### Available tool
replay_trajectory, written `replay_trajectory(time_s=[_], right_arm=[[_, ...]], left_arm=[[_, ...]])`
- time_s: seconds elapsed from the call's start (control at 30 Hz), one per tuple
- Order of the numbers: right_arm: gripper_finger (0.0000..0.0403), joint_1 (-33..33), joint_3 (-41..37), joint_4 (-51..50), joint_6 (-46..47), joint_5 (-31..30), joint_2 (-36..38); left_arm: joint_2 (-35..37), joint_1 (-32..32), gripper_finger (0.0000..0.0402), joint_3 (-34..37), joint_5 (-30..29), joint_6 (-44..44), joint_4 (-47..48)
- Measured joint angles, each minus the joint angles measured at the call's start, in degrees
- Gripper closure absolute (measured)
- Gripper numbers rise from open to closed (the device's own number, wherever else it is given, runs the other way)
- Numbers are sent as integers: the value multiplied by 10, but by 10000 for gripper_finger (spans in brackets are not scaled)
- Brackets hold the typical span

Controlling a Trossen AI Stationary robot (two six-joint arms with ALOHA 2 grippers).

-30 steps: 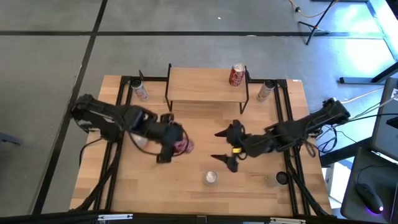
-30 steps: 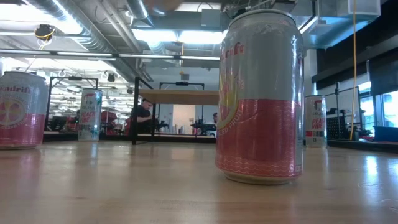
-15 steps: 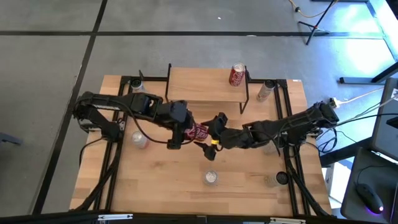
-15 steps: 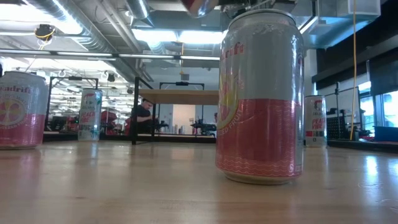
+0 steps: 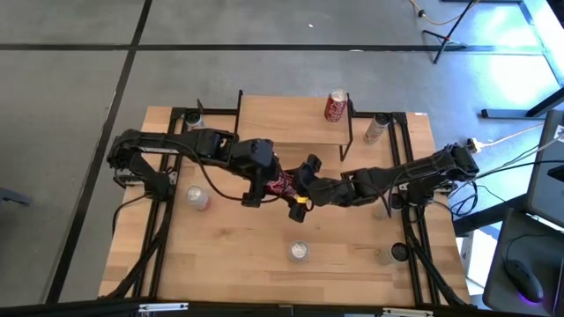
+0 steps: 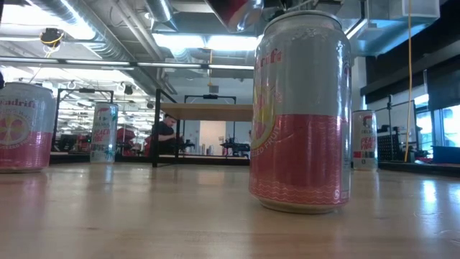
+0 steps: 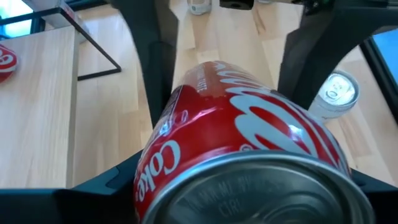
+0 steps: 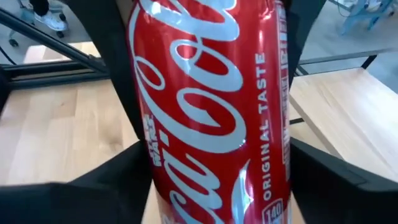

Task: Place canned beverage on shelf
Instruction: Put the red soda can on the shelf aligned with the other red soda can

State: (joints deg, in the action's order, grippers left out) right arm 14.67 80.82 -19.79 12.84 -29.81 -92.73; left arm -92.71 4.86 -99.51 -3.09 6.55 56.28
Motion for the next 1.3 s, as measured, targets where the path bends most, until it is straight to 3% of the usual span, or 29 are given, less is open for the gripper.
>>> replay_trajectory(time_s=[0.17,0.33,0.47,0.63,0.73,0.83,1.0,1.3], right_arm=[[143,0,0,2,8,-3,3],[143,-2,-1,-14,20,-12,29],[143,-2,1,-39,28,-24,79],[143,-1,0,-143,59,-99,139],[143,-1,-4,-216,97,-181,171],[143,-3,-50,-225,123,-256,193],[143,-43,-169,-156,163,-294,212],[143,-131,-377,204,153,-351,214]], left_arm=[[2,0,87,1,-9,4,0],[12,4,72,-2,-95,-1,24],[36,0,68,-2,-130,-6,71],[57,-11,67,-1,-139,-58,126],[73,-12,66,-1,-149,-99,146],[90,-7,66,0,-162,-128,155],[115,2,66,0,-164,-149,155],[131,4,66,0,-170,-170,148]])
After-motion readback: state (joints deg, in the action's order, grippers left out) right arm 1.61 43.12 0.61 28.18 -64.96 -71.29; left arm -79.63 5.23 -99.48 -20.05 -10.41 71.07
